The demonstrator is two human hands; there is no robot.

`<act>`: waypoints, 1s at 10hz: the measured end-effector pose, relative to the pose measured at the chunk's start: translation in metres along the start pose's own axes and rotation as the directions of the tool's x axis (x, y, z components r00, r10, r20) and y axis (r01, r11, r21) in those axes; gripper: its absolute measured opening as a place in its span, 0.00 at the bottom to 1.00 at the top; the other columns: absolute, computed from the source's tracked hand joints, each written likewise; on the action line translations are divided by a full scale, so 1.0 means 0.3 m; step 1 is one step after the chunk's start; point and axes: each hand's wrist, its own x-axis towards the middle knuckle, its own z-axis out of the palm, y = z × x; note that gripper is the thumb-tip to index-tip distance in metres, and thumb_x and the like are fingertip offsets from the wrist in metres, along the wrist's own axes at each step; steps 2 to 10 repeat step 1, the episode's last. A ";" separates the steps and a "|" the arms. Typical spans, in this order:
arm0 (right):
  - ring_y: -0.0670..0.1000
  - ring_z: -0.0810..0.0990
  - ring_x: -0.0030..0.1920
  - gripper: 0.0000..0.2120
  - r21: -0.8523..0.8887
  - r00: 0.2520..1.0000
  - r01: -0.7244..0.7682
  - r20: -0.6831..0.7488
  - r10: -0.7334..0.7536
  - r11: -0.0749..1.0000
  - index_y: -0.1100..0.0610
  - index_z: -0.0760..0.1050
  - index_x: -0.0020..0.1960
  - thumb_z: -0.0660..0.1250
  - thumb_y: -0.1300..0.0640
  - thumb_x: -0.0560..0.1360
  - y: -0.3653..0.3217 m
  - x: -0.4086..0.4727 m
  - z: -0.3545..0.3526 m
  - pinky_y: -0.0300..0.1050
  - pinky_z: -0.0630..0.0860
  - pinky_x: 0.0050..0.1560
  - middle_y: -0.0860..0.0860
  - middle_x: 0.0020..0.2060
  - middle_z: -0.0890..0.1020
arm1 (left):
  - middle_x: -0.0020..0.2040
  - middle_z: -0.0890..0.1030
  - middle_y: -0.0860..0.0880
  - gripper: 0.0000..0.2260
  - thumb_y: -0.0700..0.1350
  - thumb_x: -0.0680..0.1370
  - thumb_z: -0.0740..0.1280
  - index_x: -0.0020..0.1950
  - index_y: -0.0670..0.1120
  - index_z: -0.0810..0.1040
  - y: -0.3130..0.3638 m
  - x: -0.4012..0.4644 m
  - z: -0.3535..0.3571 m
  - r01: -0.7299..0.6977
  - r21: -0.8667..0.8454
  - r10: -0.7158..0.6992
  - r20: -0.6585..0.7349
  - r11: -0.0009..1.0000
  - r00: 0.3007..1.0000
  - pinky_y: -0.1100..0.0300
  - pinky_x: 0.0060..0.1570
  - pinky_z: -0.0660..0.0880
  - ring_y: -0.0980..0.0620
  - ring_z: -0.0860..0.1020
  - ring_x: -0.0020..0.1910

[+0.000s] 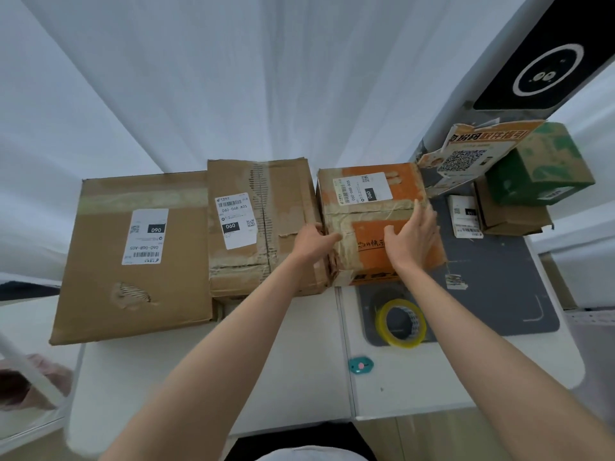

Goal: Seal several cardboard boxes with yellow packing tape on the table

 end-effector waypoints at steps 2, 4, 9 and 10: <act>0.53 0.64 0.75 0.25 0.299 0.986 0.085 0.109 -0.123 0.950 0.54 0.64 0.74 0.66 0.61 0.79 -0.175 -0.104 0.015 0.49 0.64 0.73 0.54 0.75 0.64 | 0.56 0.80 0.48 0.07 0.44 0.81 0.69 0.58 0.45 0.78 0.015 -0.037 -0.129 -0.031 -0.021 0.028 -0.125 0.999 0.992 0.58 0.51 0.75 0.51 0.78 0.54; 0.53 0.64 0.75 0.25 0.299 0.986 0.085 0.109 -0.123 0.950 0.54 0.64 0.74 0.66 0.61 0.79 -0.175 -0.104 0.015 0.49 0.64 0.73 0.54 0.75 0.64 | 0.56 0.80 0.48 0.07 0.44 0.81 0.69 0.58 0.45 0.78 0.015 -0.037 -0.129 -0.031 -0.021 0.028 -0.125 0.999 0.992 0.58 0.51 0.75 0.51 0.78 0.54; 0.53 0.64 0.75 0.25 0.299 0.986 0.085 0.109 -0.123 0.950 0.54 0.64 0.74 0.66 0.61 0.79 -0.175 -0.104 0.015 0.49 0.64 0.73 0.54 0.75 0.64 | 0.56 0.80 0.48 0.07 0.44 0.81 0.69 0.58 0.45 0.78 0.015 -0.037 -0.129 -0.031 -0.021 0.028 -0.125 0.999 0.992 0.58 0.51 0.75 0.51 0.78 0.54; 0.53 0.64 0.75 0.25 0.299 0.986 0.085 0.109 -0.123 0.950 0.54 0.64 0.74 0.66 0.61 0.79 -0.175 -0.104 0.015 0.49 0.64 0.73 0.54 0.75 0.64 | 0.56 0.80 0.48 0.07 0.44 0.81 0.69 0.58 0.45 0.78 0.015 -0.037 -0.129 -0.031 -0.021 0.028 -0.125 0.999 0.992 0.58 0.51 0.75 0.51 0.78 0.54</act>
